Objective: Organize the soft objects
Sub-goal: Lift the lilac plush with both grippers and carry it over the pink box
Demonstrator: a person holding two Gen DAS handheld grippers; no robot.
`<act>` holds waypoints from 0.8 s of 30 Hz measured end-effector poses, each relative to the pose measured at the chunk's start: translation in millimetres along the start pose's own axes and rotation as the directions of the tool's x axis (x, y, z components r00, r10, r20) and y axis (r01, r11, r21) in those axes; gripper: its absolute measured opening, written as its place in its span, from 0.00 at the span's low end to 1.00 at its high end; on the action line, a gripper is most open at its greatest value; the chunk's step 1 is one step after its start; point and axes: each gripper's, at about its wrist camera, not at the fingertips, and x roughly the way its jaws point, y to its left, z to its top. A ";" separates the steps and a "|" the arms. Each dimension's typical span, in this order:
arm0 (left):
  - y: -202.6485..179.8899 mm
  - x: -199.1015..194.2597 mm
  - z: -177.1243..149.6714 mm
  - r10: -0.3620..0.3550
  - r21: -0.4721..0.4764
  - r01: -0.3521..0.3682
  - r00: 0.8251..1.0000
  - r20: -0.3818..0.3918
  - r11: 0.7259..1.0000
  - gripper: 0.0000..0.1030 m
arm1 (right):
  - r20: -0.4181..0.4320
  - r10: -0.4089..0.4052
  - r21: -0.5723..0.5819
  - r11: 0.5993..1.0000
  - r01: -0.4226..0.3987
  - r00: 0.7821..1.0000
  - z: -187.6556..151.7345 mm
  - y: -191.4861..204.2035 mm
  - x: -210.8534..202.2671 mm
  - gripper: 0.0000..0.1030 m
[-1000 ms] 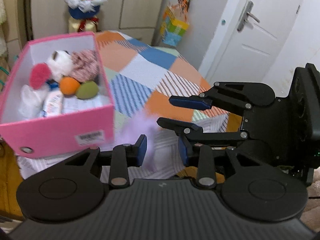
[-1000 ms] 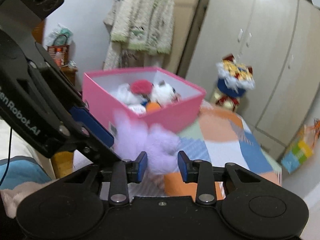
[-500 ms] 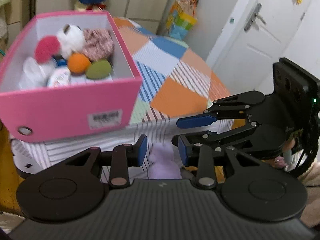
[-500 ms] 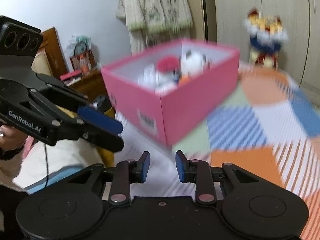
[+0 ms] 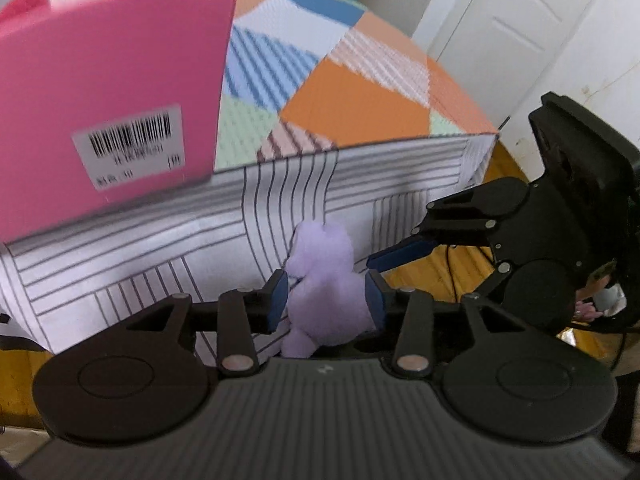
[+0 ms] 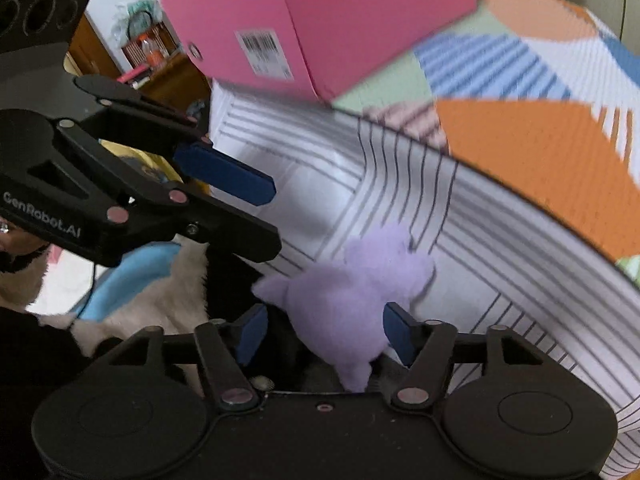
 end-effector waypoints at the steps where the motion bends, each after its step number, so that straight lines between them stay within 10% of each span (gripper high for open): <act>1: 2.2 5.2 -2.1 0.003 0.001 -0.003 1.000 -0.008 1.000 0.40 | -0.007 0.001 0.003 1.000 -0.001 1.000 -2.1 -1.6 5.0 0.69; 12: 18.0 56.4 -19.3 -0.055 -0.045 0.050 0.991 -0.119 0.998 0.40 | -0.056 -0.063 -0.021 0.998 0.062 0.996 -11.7 -2.9 43.7 0.66; 24: -2.2 10.1 -19.7 -0.055 -0.010 0.055 0.994 -0.095 0.998 0.38 | -0.006 -0.043 -0.077 0.996 0.042 0.999 -11.0 16.8 1.6 0.55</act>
